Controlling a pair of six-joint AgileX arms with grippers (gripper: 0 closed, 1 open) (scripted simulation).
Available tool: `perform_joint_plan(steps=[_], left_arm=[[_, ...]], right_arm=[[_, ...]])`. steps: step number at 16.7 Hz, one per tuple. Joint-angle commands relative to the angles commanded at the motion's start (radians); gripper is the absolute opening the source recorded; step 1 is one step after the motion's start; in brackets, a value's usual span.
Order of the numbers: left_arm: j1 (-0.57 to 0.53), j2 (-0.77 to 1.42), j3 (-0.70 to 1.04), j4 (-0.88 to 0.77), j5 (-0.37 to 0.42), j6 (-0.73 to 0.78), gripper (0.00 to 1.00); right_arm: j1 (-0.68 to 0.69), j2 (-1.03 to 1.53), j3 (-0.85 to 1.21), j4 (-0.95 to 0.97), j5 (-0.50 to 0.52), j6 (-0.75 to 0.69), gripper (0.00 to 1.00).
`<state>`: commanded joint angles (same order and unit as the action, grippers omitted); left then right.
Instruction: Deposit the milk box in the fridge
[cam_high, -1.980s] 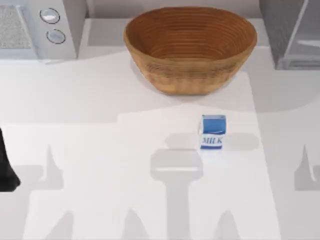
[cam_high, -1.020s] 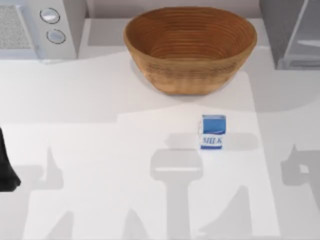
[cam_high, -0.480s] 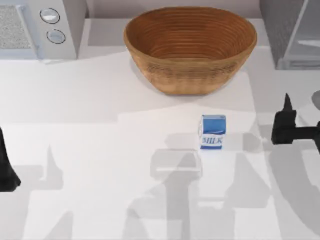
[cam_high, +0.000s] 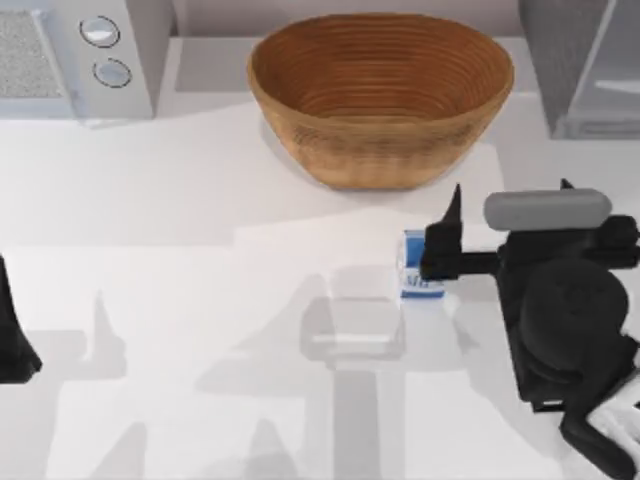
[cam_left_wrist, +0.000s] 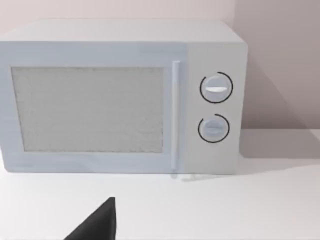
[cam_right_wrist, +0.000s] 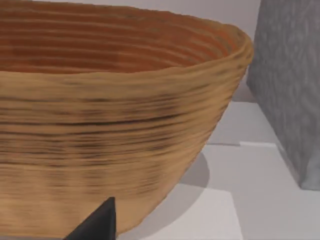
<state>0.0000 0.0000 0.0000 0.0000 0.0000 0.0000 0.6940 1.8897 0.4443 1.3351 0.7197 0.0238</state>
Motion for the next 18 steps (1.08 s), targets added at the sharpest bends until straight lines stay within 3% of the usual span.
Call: perform_joint_plan(steps=[10, 18], left_arm=[[0.0, 0.0, 0.0, 0.0, 0.0, 0.0, 1.0], [0.0, 0.0, 0.0, 0.0, 0.0, 0.0, 1.0]], right_arm=[[0.197, 0.533, 0.174, 0.441, 0.208, -0.007, 1.0], [0.229, 0.623, 0.204, 0.517, 0.242, -0.008, 1.0]])
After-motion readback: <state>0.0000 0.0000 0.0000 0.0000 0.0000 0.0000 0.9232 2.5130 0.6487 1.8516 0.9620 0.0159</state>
